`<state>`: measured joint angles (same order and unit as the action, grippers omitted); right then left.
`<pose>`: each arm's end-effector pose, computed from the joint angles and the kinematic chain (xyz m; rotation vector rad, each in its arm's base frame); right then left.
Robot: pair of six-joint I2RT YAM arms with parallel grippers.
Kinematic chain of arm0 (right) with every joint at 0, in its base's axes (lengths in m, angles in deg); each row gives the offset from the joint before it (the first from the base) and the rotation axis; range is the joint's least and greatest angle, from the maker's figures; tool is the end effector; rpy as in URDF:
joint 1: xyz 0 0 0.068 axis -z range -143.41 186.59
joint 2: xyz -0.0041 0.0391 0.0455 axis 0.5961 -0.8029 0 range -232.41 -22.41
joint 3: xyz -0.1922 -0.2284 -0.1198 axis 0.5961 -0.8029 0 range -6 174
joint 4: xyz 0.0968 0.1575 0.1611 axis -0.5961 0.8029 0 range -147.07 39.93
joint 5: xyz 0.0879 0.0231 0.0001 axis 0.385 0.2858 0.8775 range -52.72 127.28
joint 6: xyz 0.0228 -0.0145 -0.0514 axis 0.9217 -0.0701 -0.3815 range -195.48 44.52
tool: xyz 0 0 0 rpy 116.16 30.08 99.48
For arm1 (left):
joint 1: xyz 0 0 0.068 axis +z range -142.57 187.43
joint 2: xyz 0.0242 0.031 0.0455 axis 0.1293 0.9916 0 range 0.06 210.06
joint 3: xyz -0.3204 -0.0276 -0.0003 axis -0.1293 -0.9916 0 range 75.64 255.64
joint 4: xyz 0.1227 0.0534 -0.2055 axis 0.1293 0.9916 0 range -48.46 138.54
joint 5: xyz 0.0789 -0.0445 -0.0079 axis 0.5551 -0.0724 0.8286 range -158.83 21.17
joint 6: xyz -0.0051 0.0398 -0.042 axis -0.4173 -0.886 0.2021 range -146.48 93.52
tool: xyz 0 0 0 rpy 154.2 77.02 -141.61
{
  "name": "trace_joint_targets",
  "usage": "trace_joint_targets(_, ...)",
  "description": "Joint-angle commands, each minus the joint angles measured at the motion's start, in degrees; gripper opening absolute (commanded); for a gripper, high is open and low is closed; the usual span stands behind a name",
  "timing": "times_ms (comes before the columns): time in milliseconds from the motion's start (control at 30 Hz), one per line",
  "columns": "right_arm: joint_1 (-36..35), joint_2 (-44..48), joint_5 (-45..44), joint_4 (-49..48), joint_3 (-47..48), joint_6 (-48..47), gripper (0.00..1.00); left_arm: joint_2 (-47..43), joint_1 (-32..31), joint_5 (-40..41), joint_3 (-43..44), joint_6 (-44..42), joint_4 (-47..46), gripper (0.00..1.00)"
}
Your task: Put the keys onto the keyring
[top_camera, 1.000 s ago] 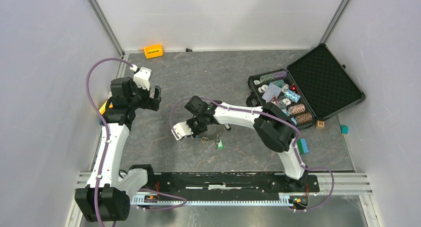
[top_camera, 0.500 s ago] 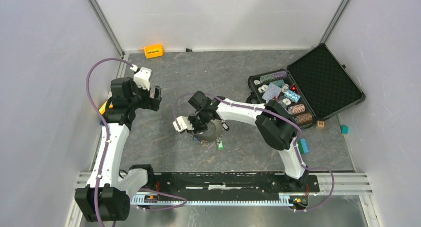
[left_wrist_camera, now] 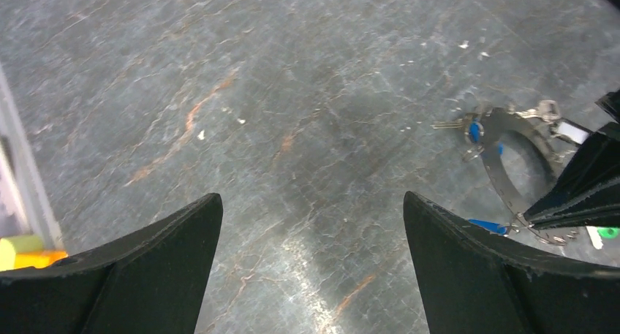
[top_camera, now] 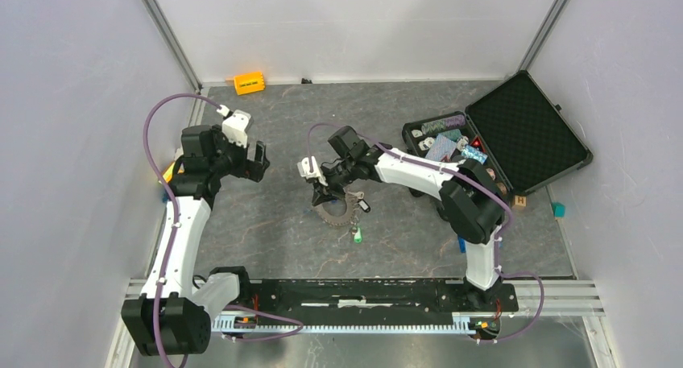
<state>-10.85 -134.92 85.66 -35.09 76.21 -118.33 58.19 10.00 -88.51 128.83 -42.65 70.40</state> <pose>0.2675 0.3372 0.2604 -1.8920 1.3811 1.0710 0.1806 -0.0060 0.3574 0.4456 2.0802 -0.1784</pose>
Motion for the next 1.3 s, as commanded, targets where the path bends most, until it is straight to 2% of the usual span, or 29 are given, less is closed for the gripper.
trace_joint_targets(0,0.9,6.1,5.4,-5.3,-2.0,5.2,0.0,-0.7,0.3,-12.3,-0.4,-4.4,0.4,0.99)
trace_joint_targets(200,3.1,14.2,7.8,-9.1,-5.7,11.2,0.0,-1.8,-0.2,-30.5,-1.4,-9.3,1.6,0.91)
trace_joint_targets(333,5.5,20.3,9.6,-14.5,-9.6,18.1,0.0,-2.0,-3.2,-36.6,-0.1,-10.1,1.6,0.88)
trace_joint_targets(500,7.6,26.6,10.9,-22.3,-14.7,26.2,0.0,-1.0,-11.5,-38.1,2.4,-10.9,1.5,0.77)
trace_joint_targets(633,8.7,30.2,11.9,-29.6,-18.7,32.2,0.0,-0.4,-17.3,-38.0,2.8,-12.3,-0.7,0.73)
trace_joint_targets(767,10.4,32.1,13.5,-38.2,-22.7,39.6,0.0,-0.3,-19.0,-40.8,1.7,-11.6,-6.6,0.67)
trace_joint_targets(967,12.7,32.1,16.4,-63.6,-29.7,60.3,0.0,2.0,-20.9,-43.3,2.8,-16.2,-8.0,0.49)
trace_joint_targets(1100,12.9,31.2,16.8,-72.4,-31.2,67.4,0.0,4.1,-22.6,-43.7,3.8,-20.7,-8.3,0.47)
trace_joint_targets(1200,13.1,30.9,16.8,-78.4,-32.6,71.7,0.0,6.3,-23.8,-44.5,5.6,-21.1,-8.4,0.47)
trace_joint_targets(1267,13.1,30.8,16.6,-78.7,-32.9,72.1,0.0,7.9,-24.4,-45.4,7.5,-20.3,-8.4,0.46)
